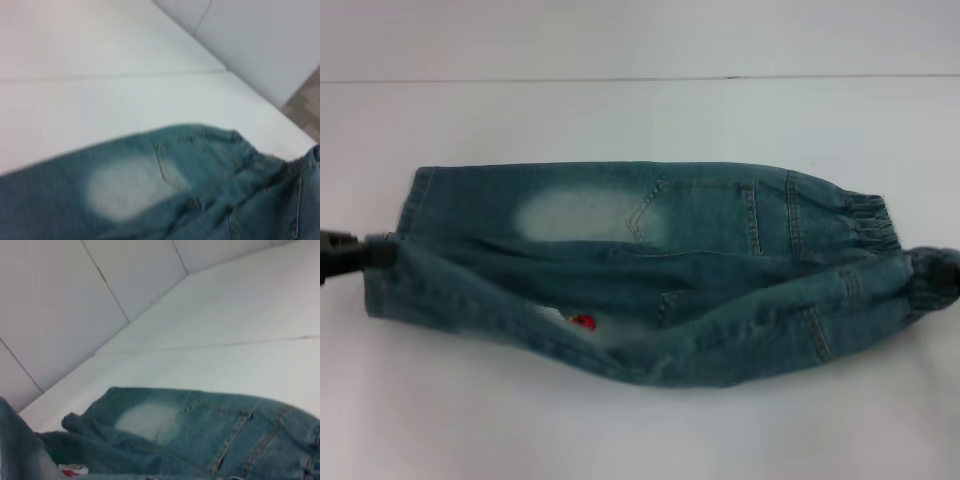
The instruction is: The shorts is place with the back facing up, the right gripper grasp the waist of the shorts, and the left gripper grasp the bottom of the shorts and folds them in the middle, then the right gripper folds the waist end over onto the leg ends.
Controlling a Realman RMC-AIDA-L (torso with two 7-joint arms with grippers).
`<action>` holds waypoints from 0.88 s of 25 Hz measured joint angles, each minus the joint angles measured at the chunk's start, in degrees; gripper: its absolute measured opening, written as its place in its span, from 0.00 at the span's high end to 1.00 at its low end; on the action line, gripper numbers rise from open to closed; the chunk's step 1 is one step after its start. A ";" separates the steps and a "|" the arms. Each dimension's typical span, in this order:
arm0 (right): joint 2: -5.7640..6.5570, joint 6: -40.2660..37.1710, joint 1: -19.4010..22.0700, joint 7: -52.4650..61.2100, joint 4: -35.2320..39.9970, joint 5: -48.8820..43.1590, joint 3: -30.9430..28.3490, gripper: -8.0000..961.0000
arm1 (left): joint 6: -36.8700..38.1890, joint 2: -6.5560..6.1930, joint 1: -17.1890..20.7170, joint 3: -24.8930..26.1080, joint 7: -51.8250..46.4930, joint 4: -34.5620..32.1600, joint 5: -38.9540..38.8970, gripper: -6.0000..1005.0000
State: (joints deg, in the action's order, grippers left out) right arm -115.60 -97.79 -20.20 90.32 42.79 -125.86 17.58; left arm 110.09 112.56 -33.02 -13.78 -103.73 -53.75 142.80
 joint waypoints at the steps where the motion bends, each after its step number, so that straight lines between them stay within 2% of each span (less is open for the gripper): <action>1: 0.01 -0.15 -0.21 0.39 0.61 0.29 0.01 0.93 | -0.13 -0.14 -0.11 0.21 -0.05 0.01 -0.61 0.95; 10: 0.43 0.49 -3.46 4.04 4.31 0.86 -0.20 0.92 | -4.60 0.03 -2.89 0.63 -1.50 0.39 -2.39 0.95; 18: 1.30 6.40 -6.57 7.49 6.17 0.89 0.21 0.92 | -13.22 1.68 -5.97 -1.06 -3.59 1.42 -3.97 0.95; 22: 1.35 9.18 -7.52 7.91 6.13 0.62 0.41 0.92 | -17.18 1.87 -7.22 -1.52 -4.06 3.32 -4.27 0.95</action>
State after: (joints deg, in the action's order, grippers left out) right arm -114.25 -88.60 -27.73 98.23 48.92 -125.24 18.00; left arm 92.90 114.43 -40.24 -15.30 -107.79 -50.43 138.54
